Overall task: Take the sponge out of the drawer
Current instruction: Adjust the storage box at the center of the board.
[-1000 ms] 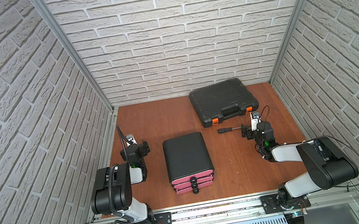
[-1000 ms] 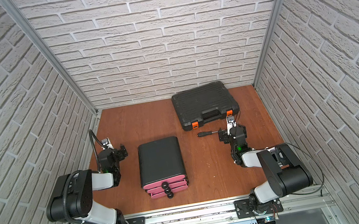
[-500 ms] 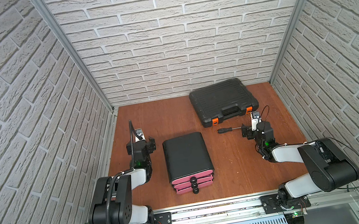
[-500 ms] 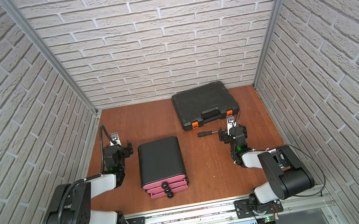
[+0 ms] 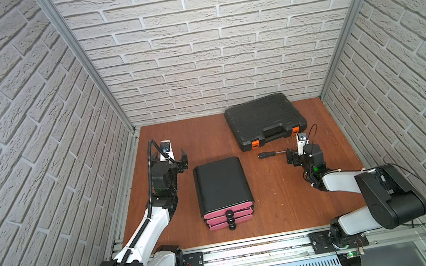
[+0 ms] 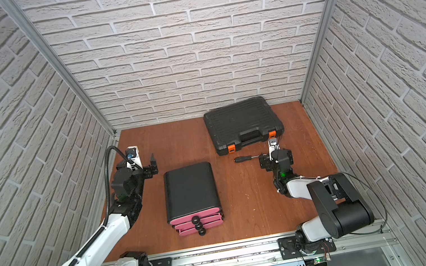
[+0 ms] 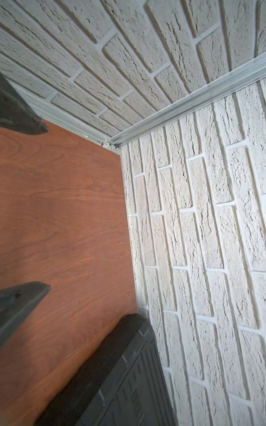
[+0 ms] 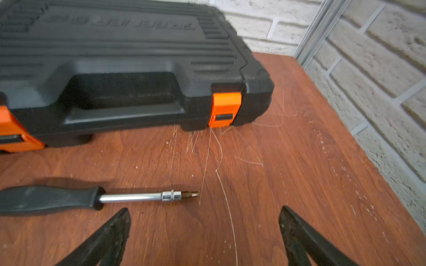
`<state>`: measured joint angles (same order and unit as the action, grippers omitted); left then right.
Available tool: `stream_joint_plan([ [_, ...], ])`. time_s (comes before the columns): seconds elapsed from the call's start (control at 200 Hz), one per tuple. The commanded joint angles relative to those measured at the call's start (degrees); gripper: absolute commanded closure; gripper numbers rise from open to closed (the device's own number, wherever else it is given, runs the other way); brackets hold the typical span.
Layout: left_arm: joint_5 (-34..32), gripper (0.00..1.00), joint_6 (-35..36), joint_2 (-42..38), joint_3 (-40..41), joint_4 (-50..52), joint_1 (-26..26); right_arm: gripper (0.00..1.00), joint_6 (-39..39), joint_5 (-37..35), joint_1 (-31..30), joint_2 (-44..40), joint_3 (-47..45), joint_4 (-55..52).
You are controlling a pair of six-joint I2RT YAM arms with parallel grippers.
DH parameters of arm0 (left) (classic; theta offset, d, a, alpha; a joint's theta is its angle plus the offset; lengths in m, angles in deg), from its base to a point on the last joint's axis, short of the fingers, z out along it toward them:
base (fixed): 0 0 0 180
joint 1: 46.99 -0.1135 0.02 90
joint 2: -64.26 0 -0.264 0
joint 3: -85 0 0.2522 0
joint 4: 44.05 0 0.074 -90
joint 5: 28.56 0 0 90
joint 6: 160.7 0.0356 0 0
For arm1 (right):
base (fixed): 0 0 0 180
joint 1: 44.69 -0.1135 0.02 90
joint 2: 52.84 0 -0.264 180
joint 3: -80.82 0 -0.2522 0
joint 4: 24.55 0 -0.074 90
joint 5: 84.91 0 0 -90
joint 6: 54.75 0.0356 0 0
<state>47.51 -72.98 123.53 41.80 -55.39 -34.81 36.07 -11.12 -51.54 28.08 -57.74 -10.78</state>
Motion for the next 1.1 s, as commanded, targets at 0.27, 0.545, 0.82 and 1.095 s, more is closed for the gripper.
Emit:
stream_joint_plan([
  [0.27, 15.21, 0.02, -22.88, -6.08, -4.89, 17.82, 0.28, 0.01, 4.27, 4.70, -14.70, -7.84, 21.64, -26.43],
  [0.545, 22.10, 0.02, -38.62, -11.10, -0.88, 15.97, 3.45, 0.01, 21.57, 12.13, -29.29, -11.80, 17.52, -19.37],
  [0.82, 17.69, 0.02, -46.77, -17.04, 1.55, 19.58, 13.08, 0.01, 25.73, 4.70, -43.09, -15.71, 14.63, -17.08],
  [1.095, 24.31, 0.02, -47.59, -21.80, 10.02, 4.00, 14.69, 0.01, 28.26, 6.62, -43.92, -14.95, 16.11, -18.85],
])
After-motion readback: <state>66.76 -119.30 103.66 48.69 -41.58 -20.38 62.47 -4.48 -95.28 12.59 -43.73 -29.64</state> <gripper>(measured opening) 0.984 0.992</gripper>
